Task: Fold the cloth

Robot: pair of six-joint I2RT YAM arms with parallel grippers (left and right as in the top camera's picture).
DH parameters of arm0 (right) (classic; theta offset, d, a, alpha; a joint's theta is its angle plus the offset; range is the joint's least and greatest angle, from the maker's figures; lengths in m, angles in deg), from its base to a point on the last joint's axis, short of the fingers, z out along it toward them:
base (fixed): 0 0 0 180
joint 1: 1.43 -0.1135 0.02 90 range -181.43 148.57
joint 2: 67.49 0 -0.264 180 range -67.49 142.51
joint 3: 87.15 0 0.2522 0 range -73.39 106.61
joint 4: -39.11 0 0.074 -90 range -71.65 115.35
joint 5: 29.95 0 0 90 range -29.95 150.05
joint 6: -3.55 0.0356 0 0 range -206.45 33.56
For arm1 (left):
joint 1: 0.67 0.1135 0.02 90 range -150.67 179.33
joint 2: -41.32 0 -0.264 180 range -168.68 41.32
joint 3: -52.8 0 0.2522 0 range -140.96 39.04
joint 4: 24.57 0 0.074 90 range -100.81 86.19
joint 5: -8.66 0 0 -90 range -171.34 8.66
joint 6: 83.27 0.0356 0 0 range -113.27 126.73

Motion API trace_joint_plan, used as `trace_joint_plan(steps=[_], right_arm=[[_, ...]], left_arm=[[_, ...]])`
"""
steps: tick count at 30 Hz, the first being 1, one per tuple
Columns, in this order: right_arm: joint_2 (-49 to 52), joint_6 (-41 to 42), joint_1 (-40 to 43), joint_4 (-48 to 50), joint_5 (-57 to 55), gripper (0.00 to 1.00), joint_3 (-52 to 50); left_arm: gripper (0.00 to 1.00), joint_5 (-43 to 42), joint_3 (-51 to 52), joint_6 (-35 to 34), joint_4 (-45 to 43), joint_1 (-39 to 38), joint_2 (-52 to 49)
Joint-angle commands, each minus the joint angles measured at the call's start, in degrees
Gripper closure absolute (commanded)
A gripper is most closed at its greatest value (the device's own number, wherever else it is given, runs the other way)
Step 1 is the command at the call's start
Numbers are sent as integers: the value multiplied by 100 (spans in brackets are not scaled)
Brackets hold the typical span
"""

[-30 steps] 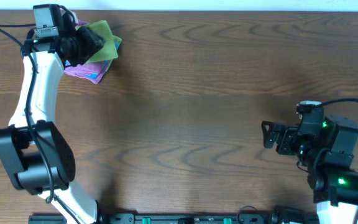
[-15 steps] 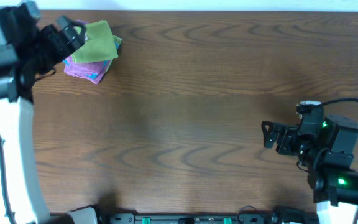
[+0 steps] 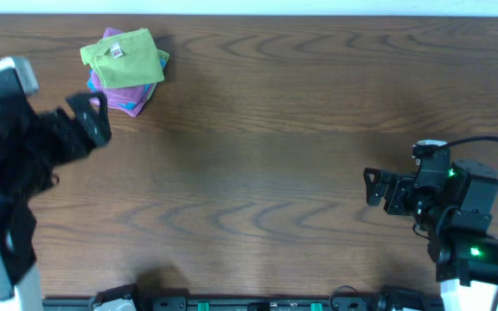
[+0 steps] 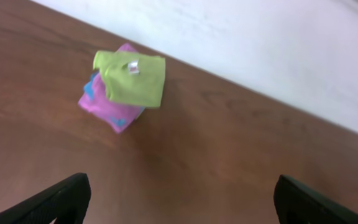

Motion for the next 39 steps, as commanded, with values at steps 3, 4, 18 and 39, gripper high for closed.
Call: trace_joint_plan(steps=[3,4,18,39], right_arm=[[-9,72,42,-4,39,1,-35],[-9,72,42,-4,39,1,-35],[-9,72,42,-4,39,1,-35],[-9,72,42,-4,39,1,-35]], left_arm=[[5,85,-66,605,627,35,356],[5,85,-66,669,765,35,409],[5,269,1263,1668,763,33,1676],[5,433,6048,1631,-1718,-98,4822]])
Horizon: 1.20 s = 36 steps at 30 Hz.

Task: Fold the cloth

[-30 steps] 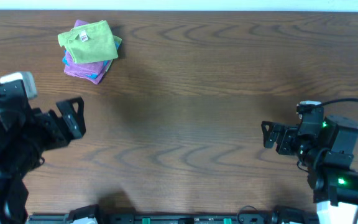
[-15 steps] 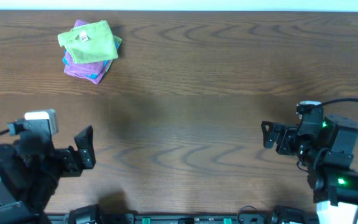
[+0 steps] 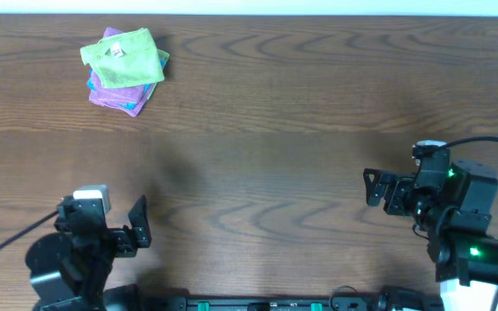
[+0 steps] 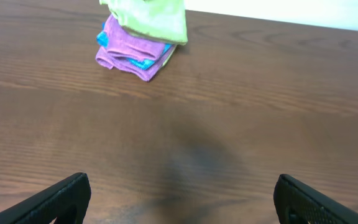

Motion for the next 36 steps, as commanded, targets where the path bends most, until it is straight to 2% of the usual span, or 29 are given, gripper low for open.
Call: trace_joint_plan(steps=[1,13,36], right_arm=[[-11,52,39,-2,37,1,-13],[-11,52,39,-2,37,1,-13],[-11,52,39,-2,37,1,-13]], left_arm=[[5,234,459,103,-90,-125,398],[5,761,1504,125,-131,-448,1187],[5,1386,2194,164,-127,-960,1270]])
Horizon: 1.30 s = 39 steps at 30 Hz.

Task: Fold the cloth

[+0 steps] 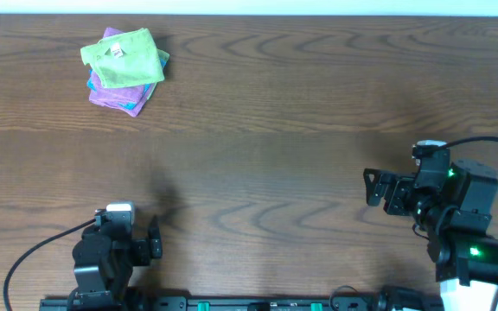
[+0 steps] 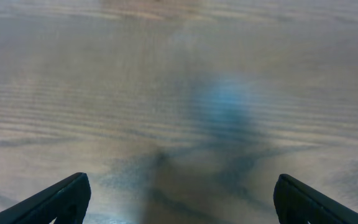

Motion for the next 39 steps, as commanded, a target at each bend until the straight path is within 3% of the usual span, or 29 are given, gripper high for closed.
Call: trace_joint_plan(steps=[1,39], right_arm=[[-11,52,39,0,37,1,-13],[-11,52,39,0,37,1,-13]], left_arm=[[5,127,105,61,-13,-24,59],[5,81,498,271,70,-24,59]])
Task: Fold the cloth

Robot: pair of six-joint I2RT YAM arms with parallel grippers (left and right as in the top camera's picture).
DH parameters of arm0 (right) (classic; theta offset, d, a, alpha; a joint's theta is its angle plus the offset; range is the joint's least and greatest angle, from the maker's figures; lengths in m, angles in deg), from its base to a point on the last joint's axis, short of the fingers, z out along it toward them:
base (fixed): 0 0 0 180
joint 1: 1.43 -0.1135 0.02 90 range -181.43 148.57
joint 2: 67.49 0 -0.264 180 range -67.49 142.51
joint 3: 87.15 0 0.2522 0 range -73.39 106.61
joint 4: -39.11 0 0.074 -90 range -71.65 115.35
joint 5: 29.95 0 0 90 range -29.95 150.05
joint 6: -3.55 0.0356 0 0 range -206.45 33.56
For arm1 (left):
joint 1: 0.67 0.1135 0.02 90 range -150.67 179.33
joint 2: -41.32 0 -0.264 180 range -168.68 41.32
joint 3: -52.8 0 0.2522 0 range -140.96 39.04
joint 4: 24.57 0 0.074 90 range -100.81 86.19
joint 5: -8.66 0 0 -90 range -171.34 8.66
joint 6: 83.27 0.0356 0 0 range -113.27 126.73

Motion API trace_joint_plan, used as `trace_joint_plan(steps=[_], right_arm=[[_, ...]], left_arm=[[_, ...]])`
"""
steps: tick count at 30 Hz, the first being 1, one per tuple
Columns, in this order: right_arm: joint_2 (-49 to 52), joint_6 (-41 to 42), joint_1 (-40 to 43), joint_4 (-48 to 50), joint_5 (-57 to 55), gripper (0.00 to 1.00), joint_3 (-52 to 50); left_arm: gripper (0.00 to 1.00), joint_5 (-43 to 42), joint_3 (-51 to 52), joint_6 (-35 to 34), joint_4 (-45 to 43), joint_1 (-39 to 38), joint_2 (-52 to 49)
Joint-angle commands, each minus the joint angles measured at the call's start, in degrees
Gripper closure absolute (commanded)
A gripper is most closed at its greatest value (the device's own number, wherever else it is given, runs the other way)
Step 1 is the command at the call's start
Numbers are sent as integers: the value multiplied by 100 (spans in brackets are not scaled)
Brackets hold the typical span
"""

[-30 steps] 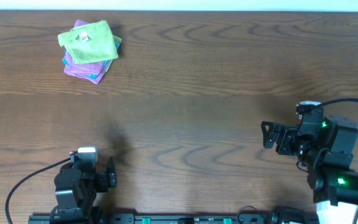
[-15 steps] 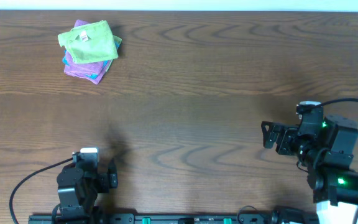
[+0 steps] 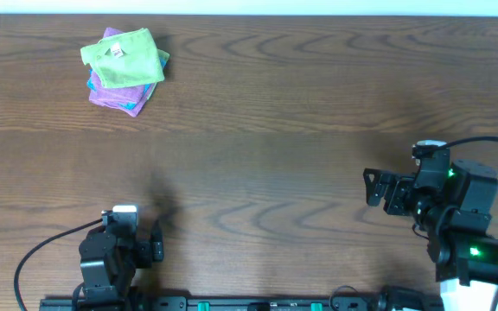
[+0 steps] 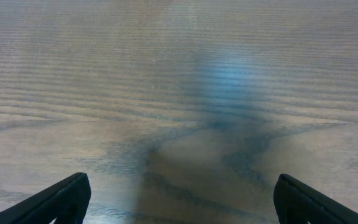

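Observation:
A folded pile of cloths (image 3: 122,69) lies at the far left of the wooden table (image 3: 275,130): a green one with a white tag on top, purple and blue ones beneath. My left gripper (image 3: 156,240) rests low at the near left edge, far from the pile. In the left wrist view it (image 4: 180,193) stands open over bare wood, both black fingertips (image 4: 67,196) wide apart with nothing between them. My right gripper (image 3: 370,187) sits at the right side, pointing left, its jaws apart and empty. No cloth shows in the left wrist view.
A white wall strip runs along the table's far edge (image 3: 249,7). The arm bases and a black rail (image 3: 258,302) line the near edge. A cable (image 3: 37,250) loops from the left arm.
The left arm has settled slightly further down and left at the near edge. Its wrist view still shows only bare wood, now a little sharper. The right arm has not moved.
My left gripper was open just left of and below the cloth pile at the far left. Then it was back at the near left edge, the pile far ahead. Then it pointed down at bare wood and stays so. The pile and right arm never moved.

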Motion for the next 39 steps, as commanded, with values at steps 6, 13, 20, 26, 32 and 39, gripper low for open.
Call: trace_joint_plan(steps=[6,13,20,26,32,39], right_arm=[[-11,52,39,-2,37,1,-13],[-162,52,39,-564,-70,1,-13],[-809,-50,39,-946,-481,1,-68],[-1670,-839,-50,-680,-566,1,-597],[-2688,-1375,-273,-313,-566,1,-1392],[-3493,-1650,-599,-140,-675,1,-2022]], left_arm=[[5,20,144,101,66,-24,48],[5,20,144,101,66,-24,48],[5,20,144,101,66,-22,48],[5,20,144,101,66,-22,48],[5,20,144,101,66,-24,48],[5,20,144,101,66,-24,48]])
